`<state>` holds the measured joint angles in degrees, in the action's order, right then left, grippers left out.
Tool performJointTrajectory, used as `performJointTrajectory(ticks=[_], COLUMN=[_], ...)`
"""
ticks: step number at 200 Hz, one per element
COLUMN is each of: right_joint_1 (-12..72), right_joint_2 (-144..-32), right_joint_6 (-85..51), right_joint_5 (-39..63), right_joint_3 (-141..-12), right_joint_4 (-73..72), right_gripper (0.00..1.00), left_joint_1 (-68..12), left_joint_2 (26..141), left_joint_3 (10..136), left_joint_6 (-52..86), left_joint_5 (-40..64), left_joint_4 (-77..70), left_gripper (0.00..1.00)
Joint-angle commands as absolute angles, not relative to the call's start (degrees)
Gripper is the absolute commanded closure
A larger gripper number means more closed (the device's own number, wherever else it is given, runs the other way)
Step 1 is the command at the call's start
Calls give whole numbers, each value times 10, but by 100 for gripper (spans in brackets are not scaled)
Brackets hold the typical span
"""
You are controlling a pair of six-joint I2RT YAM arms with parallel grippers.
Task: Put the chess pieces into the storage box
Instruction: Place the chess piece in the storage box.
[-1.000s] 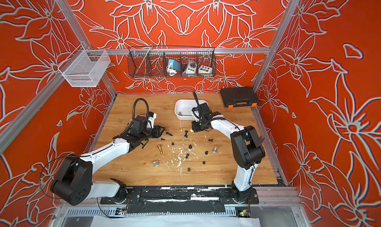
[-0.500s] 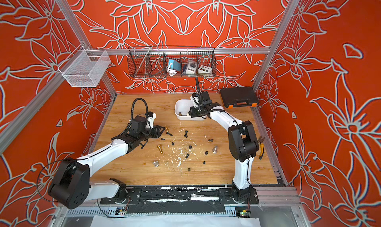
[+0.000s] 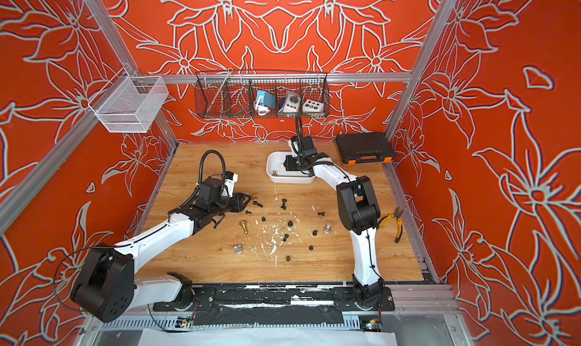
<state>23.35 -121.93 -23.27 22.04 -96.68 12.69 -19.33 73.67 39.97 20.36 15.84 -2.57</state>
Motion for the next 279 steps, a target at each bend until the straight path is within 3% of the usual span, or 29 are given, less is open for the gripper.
performJointTrajectory(ticks=[1,82,166,279], right_joint_1=[227,229,228,228], right_joint_2=[-1244,-1263,-1251,-1201], right_joint_6=[-291,-319,-317,-310], right_joint_5=[207,201,214,221], right_joint_3=[-971,-974,-957,-925], right_joint_4=[84,78,72,56], right_gripper=[88,86,69,66], left_joint_1=[-191,-191,-191,-191], left_joint_2=[738,744,739,737], left_joint_3=[402,401,397,394], left_joint_6=[193,199,201,203], left_joint_5=[171,175,176,174], left_joint_4=[-18,-28,-25,-21], left_gripper=[64,64,64,64])
